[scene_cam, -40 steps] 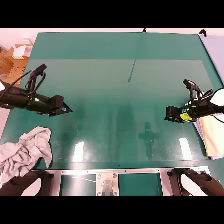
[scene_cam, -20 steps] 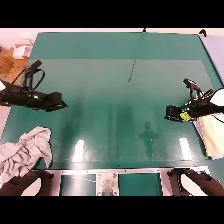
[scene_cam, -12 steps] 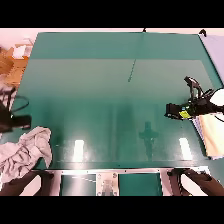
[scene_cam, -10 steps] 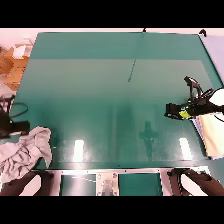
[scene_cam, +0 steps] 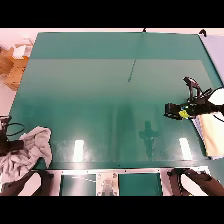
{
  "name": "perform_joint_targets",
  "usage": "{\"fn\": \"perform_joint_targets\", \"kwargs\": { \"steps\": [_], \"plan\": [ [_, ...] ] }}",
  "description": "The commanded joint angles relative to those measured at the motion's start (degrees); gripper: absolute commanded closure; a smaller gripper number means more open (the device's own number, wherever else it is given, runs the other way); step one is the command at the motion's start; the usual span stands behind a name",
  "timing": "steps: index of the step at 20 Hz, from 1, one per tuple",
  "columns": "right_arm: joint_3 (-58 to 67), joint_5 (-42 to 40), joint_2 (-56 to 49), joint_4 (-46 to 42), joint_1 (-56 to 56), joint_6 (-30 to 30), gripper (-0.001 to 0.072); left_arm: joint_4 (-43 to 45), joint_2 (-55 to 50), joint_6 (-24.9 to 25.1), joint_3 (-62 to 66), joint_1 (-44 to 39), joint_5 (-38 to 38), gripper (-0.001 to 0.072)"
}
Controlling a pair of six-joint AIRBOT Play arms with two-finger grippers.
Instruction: Fold the shirts.
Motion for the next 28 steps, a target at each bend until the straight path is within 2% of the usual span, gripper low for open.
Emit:
{"fn": "perform_joint_targets", "kwargs": {
  "steps": [1,4,7,9,12,14,17,20,22,23,24,25,26,27,28],
  "plan": [
    [-0.02,0.02,-0.04,0.02,0.02,0.02,0.0701,0.72,-0.04,0.59,-0.63,0.83,3.32,0.0687],
    [-0.02,0.02,-0.04,0.0,0.02,0.02,0.0701,-3.08,-0.02,0.92,2.08,0.83,0.63,0.0687],
    [-0.02,0.02,-0.04,0.02,0.02,0.04,0.0702,-18.91,-0.02,3.19,14.01,0.0,-2.64,0.0689],
    [-0.02,0.02,-0.04,0.02,0.02,0.02,0.0702,-31.1,-0.02,3.15,25.18,-3.87,-3.17,0.0689],
    [-0.02,0.02,-0.04,0.02,0.02,0.02,0.0701,-45.29,-0.04,3.06,40.06,-15.41,0.72,0.0689],
    [-0.02,0.02,-0.04,0.02,0.02,0.02,0.0702,-50.05,-0.15,1.4,45.0,-25.33,6.47,0.0688],
    [-0.02,0.02,-0.04,0.02,0.02,0.02,0.0702,-58.12,-3.54,1.03,45.62,-37.94,12.55,0.0688],
    [0.0,0.02,-0.04,0.0,0.0,0.02,0.0702,-66.82,-12.11,4.9,45.62,-49.86,18.58,0.0687],
    [0.0,0.02,-0.04,0.0,-0.02,0.02,0.0701,-69.37,-18.97,6.91,46.07,-54.58,21.73,0.0687],
    [0.0,0.02,-0.04,0.0,-0.02,0.02,0.0661,-69.51,-21.97,6.75,46.27,-54.97,22.25,0.0686],
    [-0.02,0.04,-0.04,0.0,-0.02,0.02,0.0536,-69.51,-24.61,6.36,46.27,-54.73,22.56,0.0686],
    [-0.02,0.02,-0.04,0.0,-0.02,0.02,0.0452,-69.51,-26.51,6.38,46.25,-54.05,22.58,0.0685],
    [0.0,0.04,-0.04,0.0,-0.02,0.02,0.0436,-69.13,-27.96,6.56,46.27,-52.87,22.67,0.0437],
    [-0.02,0.04,-0.04,0.0,-0.02,0.02,0.0407,-68.98,-28.74,6.51,46.27,-51.36,22.51,0.0032],
    [-0.02,0.26,-0.04,0.02,-0.02,0.04,0.0339,-68.91,-28.96,6.1,46.27,-49.07,21.99,0.0]
  ]
}}
